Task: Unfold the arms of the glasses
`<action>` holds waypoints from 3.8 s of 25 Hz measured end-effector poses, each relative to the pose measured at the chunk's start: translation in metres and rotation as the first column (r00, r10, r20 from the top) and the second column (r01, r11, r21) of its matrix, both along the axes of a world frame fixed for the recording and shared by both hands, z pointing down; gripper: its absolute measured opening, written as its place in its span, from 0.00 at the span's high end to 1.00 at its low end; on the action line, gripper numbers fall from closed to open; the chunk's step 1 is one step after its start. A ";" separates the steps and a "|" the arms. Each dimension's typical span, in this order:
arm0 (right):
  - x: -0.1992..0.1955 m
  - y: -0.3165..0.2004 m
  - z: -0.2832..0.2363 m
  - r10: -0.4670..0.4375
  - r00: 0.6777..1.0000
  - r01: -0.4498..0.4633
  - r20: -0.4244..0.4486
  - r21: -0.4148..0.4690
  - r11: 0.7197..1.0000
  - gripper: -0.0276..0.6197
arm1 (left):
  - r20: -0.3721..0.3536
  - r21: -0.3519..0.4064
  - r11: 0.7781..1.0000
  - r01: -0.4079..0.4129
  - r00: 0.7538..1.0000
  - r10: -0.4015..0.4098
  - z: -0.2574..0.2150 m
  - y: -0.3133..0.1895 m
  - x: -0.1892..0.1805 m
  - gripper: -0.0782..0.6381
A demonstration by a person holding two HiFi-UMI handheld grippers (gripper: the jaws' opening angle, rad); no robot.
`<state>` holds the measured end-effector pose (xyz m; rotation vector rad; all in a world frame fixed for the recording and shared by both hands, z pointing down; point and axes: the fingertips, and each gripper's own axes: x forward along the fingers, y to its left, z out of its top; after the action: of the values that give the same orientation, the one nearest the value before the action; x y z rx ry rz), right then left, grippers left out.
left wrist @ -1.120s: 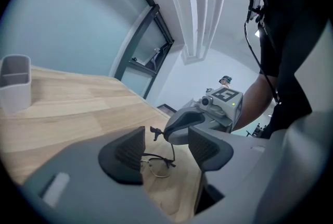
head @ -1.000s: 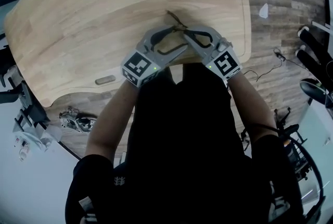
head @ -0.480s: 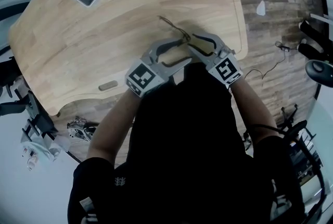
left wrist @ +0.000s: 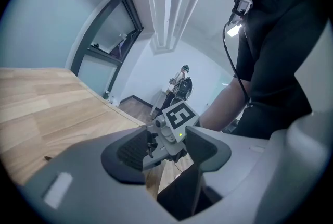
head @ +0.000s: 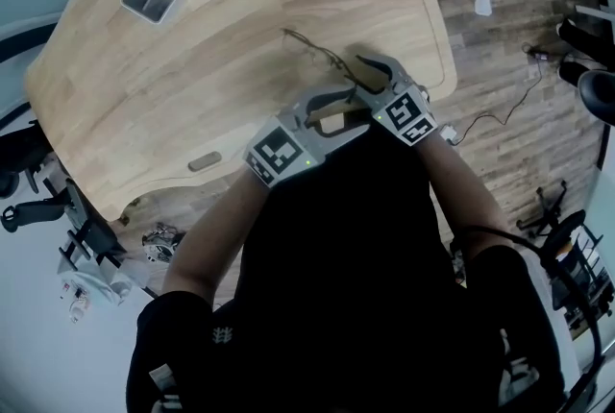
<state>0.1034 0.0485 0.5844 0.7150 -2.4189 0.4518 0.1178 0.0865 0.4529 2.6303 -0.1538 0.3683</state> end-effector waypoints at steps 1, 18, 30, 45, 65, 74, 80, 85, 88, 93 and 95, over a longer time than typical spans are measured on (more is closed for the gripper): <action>0.002 -0.002 0.001 0.001 1.000 -0.001 -0.005 0.003 1.000 0.69 | -0.003 0.002 1.000 0.000 1.000 0.000 -0.001 0.000 0.002 0.56; 0.026 -0.123 0.001 -0.082 0.986 0.101 -0.142 0.127 0.987 0.69 | 0.107 0.041 0.962 0.269 0.956 -0.272 0.001 -0.061 -0.050 0.58; 0.027 -0.106 -0.007 0.076 0.997 -0.075 -0.018 0.057 0.996 0.69 | 0.463 0.130 0.880 0.457 0.757 -0.462 0.108 -0.154 -0.100 0.71; 0.017 -0.099 -0.003 0.155 0.987 -0.154 0.042 -0.010 0.988 0.69 | 0.541 0.077 0.931 0.358 0.769 -0.340 0.150 -0.164 -0.062 0.85; -0.054 -0.121 -0.064 0.162 0.899 -0.083 0.408 -0.204 0.975 0.63 | 0.390 0.129 0.934 0.334 0.849 -0.357 0.100 -0.146 -0.083 0.85; -0.071 -0.108 -0.081 0.111 0.906 -0.044 0.409 -0.170 0.984 0.63 | 0.347 0.156 0.928 0.339 0.861 -0.373 0.083 -0.128 -0.096 0.77; -0.078 -0.098 -0.090 0.078 0.914 -0.021 0.397 -0.146 0.989 0.63 | 0.319 0.177 0.901 0.396 0.843 -0.433 0.065 -0.117 -0.114 0.77; -0.086 -0.088 -0.104 0.052 0.914 0.002 0.403 -0.131 0.991 0.63 | 0.291 0.229 0.863 0.451 0.814 -0.503 0.045 -0.112 -0.133 0.77; -0.091 -0.081 -0.109 0.038 0.914 0.013 0.405 -0.121 0.993 0.63 | 0.276 0.256 0.834 0.490 0.789 -0.548 0.036 -0.106 -0.149 0.77; -0.101 -0.065 -0.114 0.013 0.914 0.039 0.405 -0.120 0.992 0.63 | 0.268 0.267 0.802 0.534 0.758 -0.594 0.030 -0.092 -0.171 0.77; -0.106 -0.057 -0.117 0.000 0.912 0.054 0.409 -0.118 0.992 0.63 | 0.271 0.271 0.795 0.542 0.750 -0.604 0.030 -0.086 -0.175 0.77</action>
<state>-0.0023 -0.0083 0.4677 0.5733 -2.7505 0.8068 -0.0576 0.0004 0.4829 2.4859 -1.1400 0.6097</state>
